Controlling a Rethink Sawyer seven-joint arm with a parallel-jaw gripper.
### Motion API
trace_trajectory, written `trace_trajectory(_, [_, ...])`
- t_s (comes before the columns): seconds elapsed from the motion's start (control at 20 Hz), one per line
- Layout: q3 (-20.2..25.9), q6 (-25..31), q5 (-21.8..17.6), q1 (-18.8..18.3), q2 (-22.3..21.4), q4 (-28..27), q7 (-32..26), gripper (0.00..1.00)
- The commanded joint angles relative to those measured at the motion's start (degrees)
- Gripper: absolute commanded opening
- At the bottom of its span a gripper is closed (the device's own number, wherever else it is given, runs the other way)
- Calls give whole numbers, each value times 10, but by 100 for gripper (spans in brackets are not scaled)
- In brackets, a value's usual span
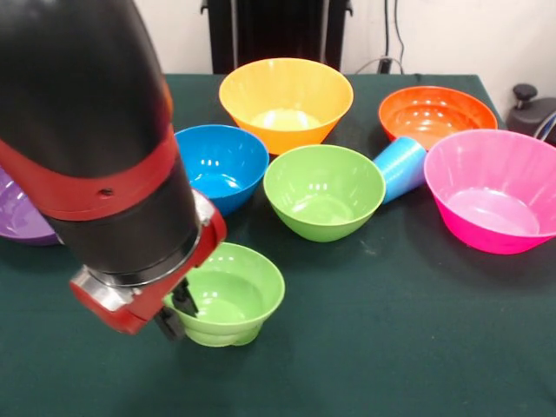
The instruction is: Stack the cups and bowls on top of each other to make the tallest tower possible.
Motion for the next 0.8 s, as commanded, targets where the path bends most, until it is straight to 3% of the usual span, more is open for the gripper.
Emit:
trace_trajectory(0.05, [-44,76,-23,-2,-6,14,55,0])
trace_trajectory(0.3, [-64,78,4,-5,-10,31,78,0])
trace_trajectory(0.8, [-146,64,105,-7,-29,90,148,0])
